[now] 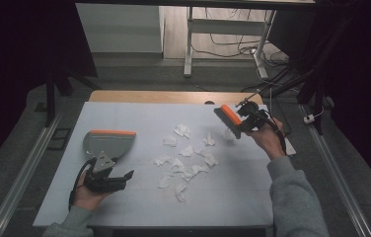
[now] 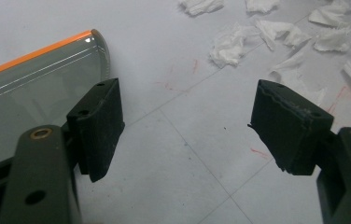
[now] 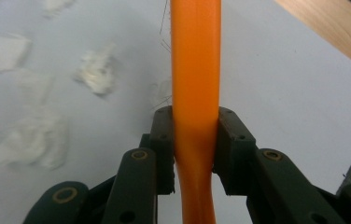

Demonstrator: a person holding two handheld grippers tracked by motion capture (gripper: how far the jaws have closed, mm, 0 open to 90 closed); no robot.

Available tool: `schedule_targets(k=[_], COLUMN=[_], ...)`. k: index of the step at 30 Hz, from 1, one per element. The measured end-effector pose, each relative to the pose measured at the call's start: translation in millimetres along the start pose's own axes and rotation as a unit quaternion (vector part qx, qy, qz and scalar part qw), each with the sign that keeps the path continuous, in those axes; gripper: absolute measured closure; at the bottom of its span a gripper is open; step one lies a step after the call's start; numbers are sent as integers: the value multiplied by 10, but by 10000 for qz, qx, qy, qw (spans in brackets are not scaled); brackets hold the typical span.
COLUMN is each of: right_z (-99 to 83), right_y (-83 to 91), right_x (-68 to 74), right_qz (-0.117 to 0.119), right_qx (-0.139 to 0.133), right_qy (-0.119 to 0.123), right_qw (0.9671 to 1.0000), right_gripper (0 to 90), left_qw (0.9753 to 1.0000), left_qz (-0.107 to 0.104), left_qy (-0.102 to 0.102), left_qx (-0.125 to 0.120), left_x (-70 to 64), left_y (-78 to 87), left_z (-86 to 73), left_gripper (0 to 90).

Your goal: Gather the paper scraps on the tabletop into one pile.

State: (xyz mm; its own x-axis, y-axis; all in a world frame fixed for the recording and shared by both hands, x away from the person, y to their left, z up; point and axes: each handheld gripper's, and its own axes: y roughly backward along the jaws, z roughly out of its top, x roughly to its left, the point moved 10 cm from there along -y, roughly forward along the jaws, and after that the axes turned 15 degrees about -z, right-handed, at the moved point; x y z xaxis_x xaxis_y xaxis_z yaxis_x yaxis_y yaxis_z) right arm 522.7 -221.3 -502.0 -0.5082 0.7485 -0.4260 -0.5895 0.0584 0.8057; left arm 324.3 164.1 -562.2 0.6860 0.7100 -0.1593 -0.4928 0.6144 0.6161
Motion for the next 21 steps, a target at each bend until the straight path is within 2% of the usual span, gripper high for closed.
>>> schedule_targets(k=[2, 4, 8, 9, 11, 13, 15, 16, 17, 18, 20, 21], right_z=[-5, -7, 76, 91, 112, 129, 84, 59, 45, 54, 99, 119], right_y=[-160, -285, -364, -360, -313, -203, -28, 32, 114, 161, 312, 356], right_x=[-11, 6, 153, 211, 332, 518, 782, 854, 910, 913, 873, 820], right_qz=[-169, -228, -74, -56, 31, 407, 908, 994, 976, 953, 1154, 1168], right_qx=[227, 428, 475, 505, 499, 370, 324, 328, 217, 113, -154, -249], right_qy=[99, 238, 418, 609, 811, 1039, 1295, 1409, 1549, 1543, 1243, 1111], right_qw=[9996, 9985, 9980, 9969, 9954, 9931, 9869, 9845, 9829, 9834, 9854, 9866], right_gripper=[713, 713, 714, 714, 714, 714, 714, 714, 714, 714, 713, 714], left_qw=[10000, 10000, 10000, 10000, 10000, 10000, 10000, 10000, 10000, 10000, 9999, 9999], left_qz=[2, -8, -43, -48, -52, -54, -53, -57, -60, -65, -73, -80], left_qy=[-12, -13, -1, 2, -5, -12, -25, -28, -31, -37, -59, -74], left_qx=[-11, -2, 25, 27, 25, 18, 23, 22, 26, 33, 49, 51], left_x=[-5, -3, 8, 9, 10, 7, 4, 1, -1, -6, -17, -22], left_y=[-2, -8, -30, -33, -32, -28, -26, -27, -28, -32, -32, -31], left_z=[5, 2, -13, -15, -15, -13, -13, -12, -11, -10, -9, -7], left_gripper=[263, 263, 264, 264, 265, 265, 265, 265, 266, 266, 266, 266])
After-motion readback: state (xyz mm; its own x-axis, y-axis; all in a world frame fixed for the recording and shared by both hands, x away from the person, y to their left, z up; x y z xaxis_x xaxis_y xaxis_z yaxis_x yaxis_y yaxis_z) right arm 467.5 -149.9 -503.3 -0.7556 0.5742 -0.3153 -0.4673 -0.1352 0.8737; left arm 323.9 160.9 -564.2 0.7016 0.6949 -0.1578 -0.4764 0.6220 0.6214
